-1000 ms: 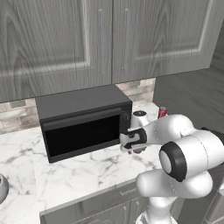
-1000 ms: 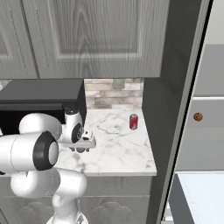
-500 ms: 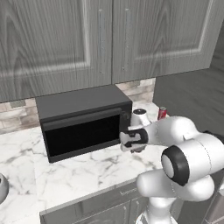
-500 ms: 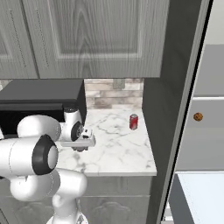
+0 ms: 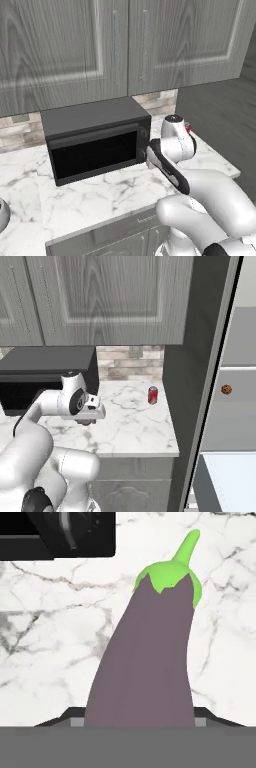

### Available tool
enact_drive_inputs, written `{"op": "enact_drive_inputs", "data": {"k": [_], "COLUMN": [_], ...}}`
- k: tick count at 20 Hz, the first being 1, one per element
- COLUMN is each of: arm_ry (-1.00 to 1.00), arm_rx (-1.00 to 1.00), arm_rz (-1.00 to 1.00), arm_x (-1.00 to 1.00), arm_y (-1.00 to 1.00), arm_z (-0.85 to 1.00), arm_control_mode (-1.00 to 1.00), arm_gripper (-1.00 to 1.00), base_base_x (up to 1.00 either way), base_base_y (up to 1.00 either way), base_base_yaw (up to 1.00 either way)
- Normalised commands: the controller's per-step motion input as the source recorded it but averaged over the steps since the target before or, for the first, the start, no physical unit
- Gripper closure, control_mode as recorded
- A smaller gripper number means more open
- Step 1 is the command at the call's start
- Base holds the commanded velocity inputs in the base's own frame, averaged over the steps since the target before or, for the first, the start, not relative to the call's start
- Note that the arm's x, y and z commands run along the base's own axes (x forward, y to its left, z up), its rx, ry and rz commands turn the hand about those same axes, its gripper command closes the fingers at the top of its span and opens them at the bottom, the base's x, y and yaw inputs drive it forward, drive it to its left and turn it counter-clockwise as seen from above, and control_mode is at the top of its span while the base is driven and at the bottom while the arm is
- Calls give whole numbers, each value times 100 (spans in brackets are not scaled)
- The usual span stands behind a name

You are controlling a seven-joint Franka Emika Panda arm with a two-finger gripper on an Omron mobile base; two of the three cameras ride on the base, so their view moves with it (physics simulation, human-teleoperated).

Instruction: Place the cucumber and eggplant inside the fridge drawer. Close the drawer after placing the vegetables.

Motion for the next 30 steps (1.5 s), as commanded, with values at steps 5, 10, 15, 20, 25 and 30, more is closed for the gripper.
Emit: {"op": "enact_drive_inputs", "data": {"k": [5,10,15,20,25,30], "arm_ry": [-14,-9,-4,0,-2,-9], "arm_rx": [0,0,0,-2,0,0], "arm_rz": [0,0,0,0,0,0], "arm_x": [-57,-49,-17,0,-17,-60], "arm_y": [-13,-9,4,19,2,0], "arm_z": [100,88,25,0,-2,-7], "arm_control_mode": [-100,-100,-100,-100,-100,-100], "arm_gripper": [100,100,100,100,100,100], "base_base_x": [0,0,0,0,0,0], "base_base_y": [0,0,0,0,0,0], "base_base_yaw": [0,0,0,0,0,0]}}
